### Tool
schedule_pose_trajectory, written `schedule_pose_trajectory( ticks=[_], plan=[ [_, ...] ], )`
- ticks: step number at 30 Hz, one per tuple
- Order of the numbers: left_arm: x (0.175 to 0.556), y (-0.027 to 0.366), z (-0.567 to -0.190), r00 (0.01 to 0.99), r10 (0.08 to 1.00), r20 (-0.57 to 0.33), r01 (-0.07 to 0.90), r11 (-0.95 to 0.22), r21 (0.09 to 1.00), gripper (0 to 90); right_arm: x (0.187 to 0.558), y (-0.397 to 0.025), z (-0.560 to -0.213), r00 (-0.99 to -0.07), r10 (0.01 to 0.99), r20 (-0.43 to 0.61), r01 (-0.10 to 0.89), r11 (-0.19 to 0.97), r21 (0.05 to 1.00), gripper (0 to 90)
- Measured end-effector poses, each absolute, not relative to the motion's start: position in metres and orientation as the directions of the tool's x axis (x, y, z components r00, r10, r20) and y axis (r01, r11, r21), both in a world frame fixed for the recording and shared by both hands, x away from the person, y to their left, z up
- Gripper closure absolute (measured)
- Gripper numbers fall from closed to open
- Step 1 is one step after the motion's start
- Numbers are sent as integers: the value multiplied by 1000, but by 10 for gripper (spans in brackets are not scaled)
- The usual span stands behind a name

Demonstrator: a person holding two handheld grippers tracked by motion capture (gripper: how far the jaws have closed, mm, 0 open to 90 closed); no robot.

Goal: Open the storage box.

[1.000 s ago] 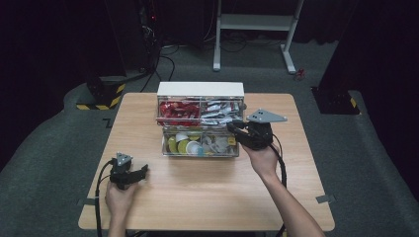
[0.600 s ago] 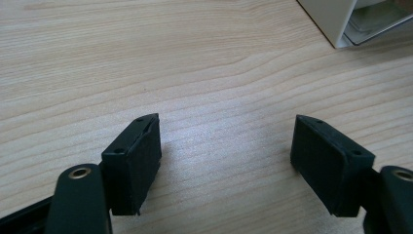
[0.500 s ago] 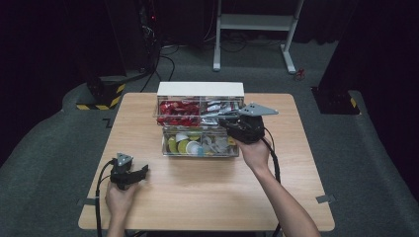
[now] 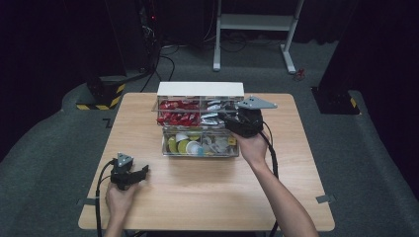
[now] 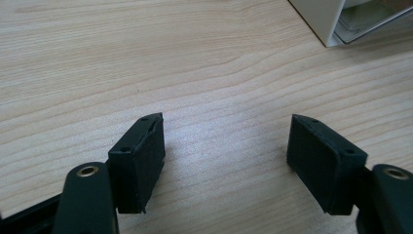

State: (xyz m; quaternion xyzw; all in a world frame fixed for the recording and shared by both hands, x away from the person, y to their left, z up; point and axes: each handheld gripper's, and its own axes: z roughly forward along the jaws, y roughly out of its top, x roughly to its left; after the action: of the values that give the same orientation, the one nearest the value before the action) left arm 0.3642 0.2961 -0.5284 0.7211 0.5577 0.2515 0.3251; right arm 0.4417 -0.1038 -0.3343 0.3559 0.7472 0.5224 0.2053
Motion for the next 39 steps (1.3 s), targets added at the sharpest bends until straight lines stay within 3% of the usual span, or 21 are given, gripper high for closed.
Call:
schedule_pose_trajectory(
  ticks=[9, 16, 25, 31, 39],
  plan=[
    [364, 296, -529, 250, 968, -4, 639, -162, 752, 296, 452, -104, -327, -657, 751, 68, 323, 199, 925, 622],
    [365, 306, -528, 263, 961, -89, 639, -105, 762, 293, 460, -104, -325, -669, 739, 74, 341, 217, 915, 614],
    [365, 301, -528, 257, 965, -55, 639, -127, 759, 282, 464, -105, -321, -683, 726, 81, 352, 231, 907, 609],
    [366, 300, -525, 262, 962, -79, 648, -115, 752, 296, 465, -106, -321, -691, 718, 89, 356, 231, 905, 603],
    [363, 295, -499, 325, 942, -84, 604, -139, 785, 274, 464, -106, -319, -692, 715, 97, 364, 229, 903, 592]
  ],
)
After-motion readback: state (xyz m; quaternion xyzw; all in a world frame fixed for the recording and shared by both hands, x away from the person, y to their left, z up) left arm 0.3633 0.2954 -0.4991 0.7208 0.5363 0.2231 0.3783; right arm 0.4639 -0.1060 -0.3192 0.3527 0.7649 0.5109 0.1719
